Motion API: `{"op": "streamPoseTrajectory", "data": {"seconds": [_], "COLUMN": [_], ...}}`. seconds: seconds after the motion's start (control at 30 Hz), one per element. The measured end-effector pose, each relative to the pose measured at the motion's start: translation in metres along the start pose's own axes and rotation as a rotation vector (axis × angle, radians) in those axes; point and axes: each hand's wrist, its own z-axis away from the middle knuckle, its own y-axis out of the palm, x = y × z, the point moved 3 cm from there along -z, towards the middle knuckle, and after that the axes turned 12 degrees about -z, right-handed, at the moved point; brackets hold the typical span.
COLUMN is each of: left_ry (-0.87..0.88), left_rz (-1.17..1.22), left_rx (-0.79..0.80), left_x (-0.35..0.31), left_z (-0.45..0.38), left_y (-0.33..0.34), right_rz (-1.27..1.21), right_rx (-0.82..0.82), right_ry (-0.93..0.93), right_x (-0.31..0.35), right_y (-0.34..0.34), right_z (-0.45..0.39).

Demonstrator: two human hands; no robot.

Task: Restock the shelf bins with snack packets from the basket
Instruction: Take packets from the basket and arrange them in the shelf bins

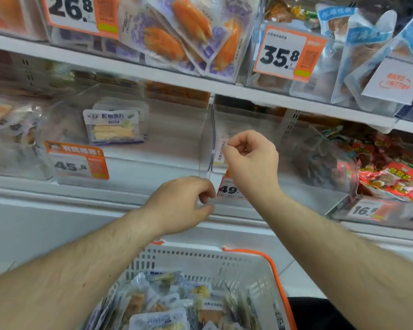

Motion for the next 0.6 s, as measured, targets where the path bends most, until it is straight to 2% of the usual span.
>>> {"op": "streamPoseTrajectory", "data": {"seconds": [0.13, 0.27, 0.43, 0.6], "left_ry": [0.064, 0.07, 0.057, 0.054], "left_rz": [-0.108, -0.157, -0.191, -0.203], "left_rx": [0.401, 0.664, 0.807, 0.846], "left_x": [0.005, 0.014, 0.023, 0.026], "left_z": [0.024, 0.043, 0.054, 0.052], "left_y": [0.029, 0.055, 0.072, 0.077], "right_rz": [-0.039, 0.181, 0.525, 0.65], "right_rx": [0.103, 0.315, 0.637, 1.043], "right_ry": [-0.004, 0.173, 0.465, 0.773], "right_x": [-0.033, -0.093, -0.164, -0.216], "right_y": [0.012, 0.017, 0.027, 0.056], "right_z": [0.051, 0.088, 0.118, 0.174]}}
